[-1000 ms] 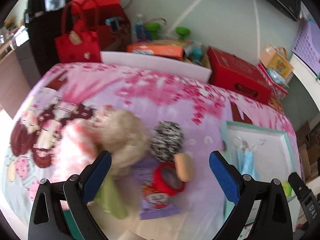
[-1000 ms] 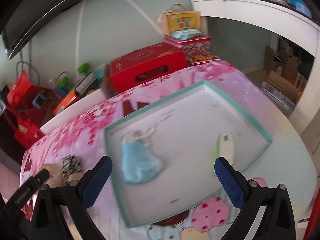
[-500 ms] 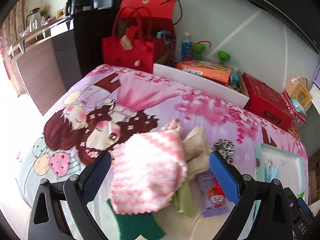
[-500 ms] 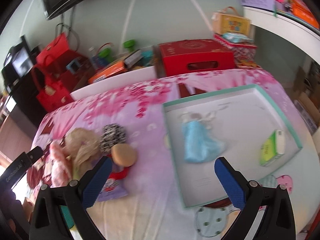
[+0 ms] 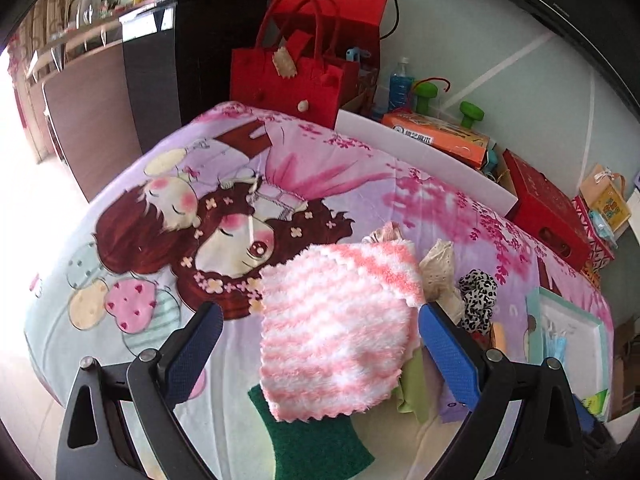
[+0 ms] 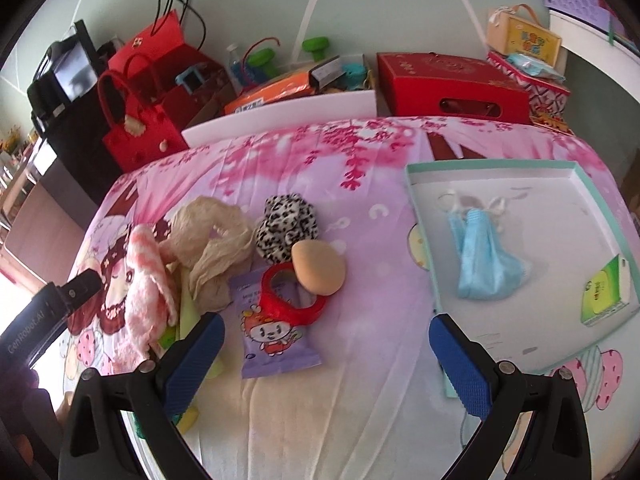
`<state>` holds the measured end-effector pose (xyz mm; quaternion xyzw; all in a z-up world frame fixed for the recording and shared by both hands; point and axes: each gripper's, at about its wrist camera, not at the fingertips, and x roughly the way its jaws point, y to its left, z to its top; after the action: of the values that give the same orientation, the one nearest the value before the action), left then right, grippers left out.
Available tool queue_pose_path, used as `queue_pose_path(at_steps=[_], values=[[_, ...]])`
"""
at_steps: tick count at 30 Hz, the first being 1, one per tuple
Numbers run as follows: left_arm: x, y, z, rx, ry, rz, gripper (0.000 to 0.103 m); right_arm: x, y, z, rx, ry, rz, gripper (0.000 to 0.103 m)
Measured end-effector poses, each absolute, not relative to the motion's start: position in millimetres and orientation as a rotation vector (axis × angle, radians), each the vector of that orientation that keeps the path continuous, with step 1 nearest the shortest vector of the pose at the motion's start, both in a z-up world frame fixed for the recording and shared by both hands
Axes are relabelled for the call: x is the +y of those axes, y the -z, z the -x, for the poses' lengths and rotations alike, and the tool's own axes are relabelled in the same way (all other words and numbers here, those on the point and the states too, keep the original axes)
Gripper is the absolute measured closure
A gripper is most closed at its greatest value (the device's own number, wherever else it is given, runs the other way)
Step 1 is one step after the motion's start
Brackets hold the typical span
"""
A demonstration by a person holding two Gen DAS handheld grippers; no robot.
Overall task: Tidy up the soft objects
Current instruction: 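Return both tools to the pile, left gripper toward the pink knitted cloth, then grasp the pink knitted cloth with the left gripper while the right gripper approaches the purple wipes pack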
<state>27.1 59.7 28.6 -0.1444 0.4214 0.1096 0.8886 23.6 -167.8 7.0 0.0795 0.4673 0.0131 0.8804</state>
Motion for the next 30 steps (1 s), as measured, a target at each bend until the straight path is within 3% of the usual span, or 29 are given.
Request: queue_pose_path(at_steps=[19,26,30], values=[[50,13,-51,1.065,-0.165,0.3,0.005,-131,45,-42,1.118,-0.1,-0.119,0.0],[52,26,-55,1.128,-0.163,0.338,0.005,-129,56,-46,1.151,-0.103,-0.115,0.008],[52,23,-54,1.117,-0.155,0.343,0.01,-127,61,-48,1.161,-0.101,-0.111,0.01]])
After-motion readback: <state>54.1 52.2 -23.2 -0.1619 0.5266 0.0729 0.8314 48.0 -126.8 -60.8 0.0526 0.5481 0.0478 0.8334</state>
